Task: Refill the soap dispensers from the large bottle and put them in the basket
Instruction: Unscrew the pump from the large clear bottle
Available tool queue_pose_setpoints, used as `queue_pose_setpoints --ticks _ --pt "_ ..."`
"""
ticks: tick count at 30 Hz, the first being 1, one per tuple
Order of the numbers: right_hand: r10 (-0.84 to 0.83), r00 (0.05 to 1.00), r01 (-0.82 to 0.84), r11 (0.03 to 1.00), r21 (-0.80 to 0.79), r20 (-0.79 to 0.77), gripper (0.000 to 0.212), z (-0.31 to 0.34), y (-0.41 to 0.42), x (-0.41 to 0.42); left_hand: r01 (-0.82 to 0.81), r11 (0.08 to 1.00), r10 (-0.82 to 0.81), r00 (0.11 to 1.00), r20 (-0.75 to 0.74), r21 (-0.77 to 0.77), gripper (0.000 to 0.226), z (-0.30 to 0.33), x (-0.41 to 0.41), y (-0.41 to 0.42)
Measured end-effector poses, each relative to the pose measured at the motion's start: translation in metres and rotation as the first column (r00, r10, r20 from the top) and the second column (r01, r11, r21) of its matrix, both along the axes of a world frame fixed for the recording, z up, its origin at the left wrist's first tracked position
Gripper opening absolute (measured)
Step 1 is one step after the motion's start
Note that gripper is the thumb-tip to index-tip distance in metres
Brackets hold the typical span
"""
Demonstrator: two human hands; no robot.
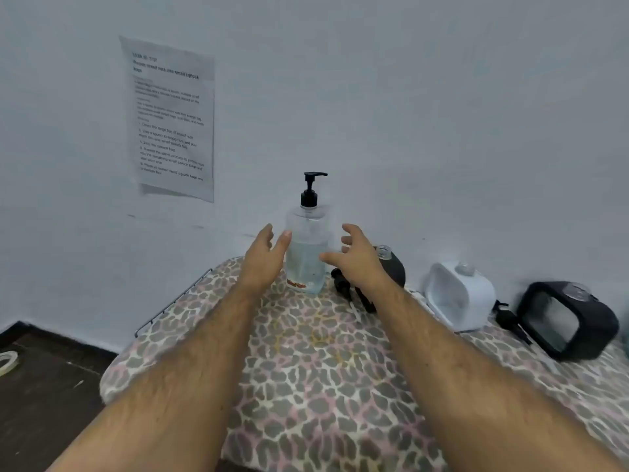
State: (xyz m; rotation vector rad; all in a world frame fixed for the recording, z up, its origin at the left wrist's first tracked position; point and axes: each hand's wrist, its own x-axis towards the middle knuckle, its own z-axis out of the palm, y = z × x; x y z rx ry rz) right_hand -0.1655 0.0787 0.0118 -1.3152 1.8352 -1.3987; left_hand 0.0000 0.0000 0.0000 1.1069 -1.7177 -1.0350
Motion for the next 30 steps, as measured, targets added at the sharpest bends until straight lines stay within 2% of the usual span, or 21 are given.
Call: queue_pose_setpoints --ticks 4,7,8,12,19,22,27,30 --pt "0.048 0.999 -0.049 0.998 0.033 0.023 0.093 -0.013 -0.027 -0.003 0.075 0.997 -0.071 0.992 -0.1 0.035 0.059 -0.008 -0.01 -0.018" --pt "0.083 0.994 -0.082 0.996 -0.019 0.068 0.08 -0.022 -0.048 0.005 0.153 0.988 -0.149 0.98 -0.133 0.022 0.026 -0.018 -0.018 -0.029" --pt "0.072 0.994 -0.069 0.997 -0.041 0.081 0.075 -0.021 -0.052 0.008 0.144 0.99 -0.141 0.979 -0.148 0.007 0.024 -0.018 -0.018 -0.028" --pt "0.002 0.998 0.004 0.996 -0.093 0.063 0.063 -0.023 -0.05 0.01 0.06 0.996 -0.067 0.992 -0.108 -0.068 0.04 -0.017 -0.019 -0.022" --pt "0.016 0.999 -0.012 0.996 -0.091 0.044 0.068 -0.019 0.011 0.005 0.041 0.99 -0.043 0.999 -0.008 -0.136 0.043 -0.011 -0.005 0.025" --pt "0.017 0.999 -0.014 0.997 -0.082 0.032 0.068 -0.014 0.054 -0.002 0.076 0.988 -0.079 0.997 -0.01 -0.136 0.041 -0.009 -0.004 0.062" --pt "0.029 0.999 -0.027 0.997 -0.073 0.014 0.053 -0.019 0.131 -0.003 0.148 0.98 -0.15 0.989 -0.008 -0.135 0.041 -0.012 0.002 0.13" --pt "0.003 1.0 -0.004 0.997 -0.08 -0.011 0.058 -0.02 0.169 -0.006 0.18 0.973 -0.183 0.983 -0.007 -0.143 0.041 -0.014 -0.001 0.164"
